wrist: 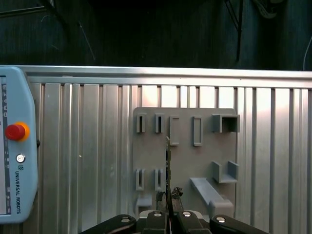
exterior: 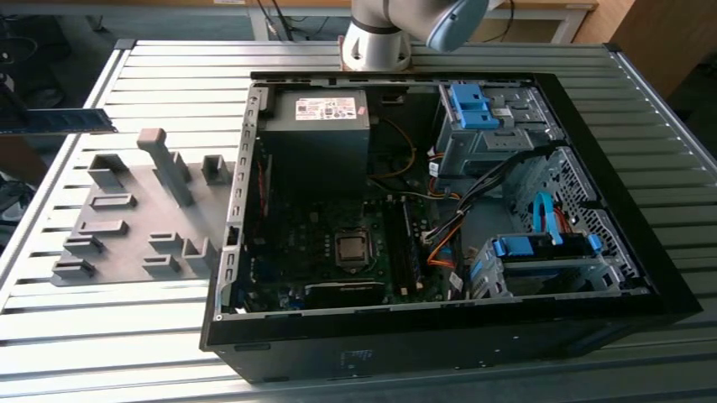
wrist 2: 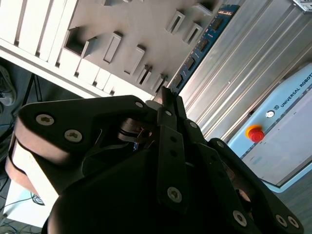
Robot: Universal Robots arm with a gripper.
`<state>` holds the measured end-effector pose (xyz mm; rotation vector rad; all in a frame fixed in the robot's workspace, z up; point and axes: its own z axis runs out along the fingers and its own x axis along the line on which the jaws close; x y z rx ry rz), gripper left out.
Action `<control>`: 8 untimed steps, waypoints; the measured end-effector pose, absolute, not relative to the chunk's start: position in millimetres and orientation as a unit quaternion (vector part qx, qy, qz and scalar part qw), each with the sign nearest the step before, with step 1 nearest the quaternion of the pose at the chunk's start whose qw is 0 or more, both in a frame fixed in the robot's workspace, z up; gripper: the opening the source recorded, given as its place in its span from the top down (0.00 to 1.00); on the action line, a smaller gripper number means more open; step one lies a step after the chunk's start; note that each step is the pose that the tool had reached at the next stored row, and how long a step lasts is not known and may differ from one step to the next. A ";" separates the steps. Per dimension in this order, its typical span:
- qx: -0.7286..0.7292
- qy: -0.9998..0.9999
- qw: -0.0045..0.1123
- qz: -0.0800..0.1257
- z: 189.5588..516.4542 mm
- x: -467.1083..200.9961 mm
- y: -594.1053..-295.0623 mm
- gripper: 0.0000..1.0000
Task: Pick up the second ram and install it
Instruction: 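Pick up the second ram and move it above second insertion slot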
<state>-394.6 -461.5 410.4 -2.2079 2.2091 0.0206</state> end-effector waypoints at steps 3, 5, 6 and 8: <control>-0.707 0.707 0.009 0.007 410.4 -393.1 -461.5 0.86; -0.707 0.707 0.009 0.007 410.4 -392.1 -461.5 0.86; -0.707 0.707 0.009 0.007 410.4 -391.5 -461.5 0.86; -0.707 0.707 0.009 0.007 410.4 -390.4 -461.5 0.86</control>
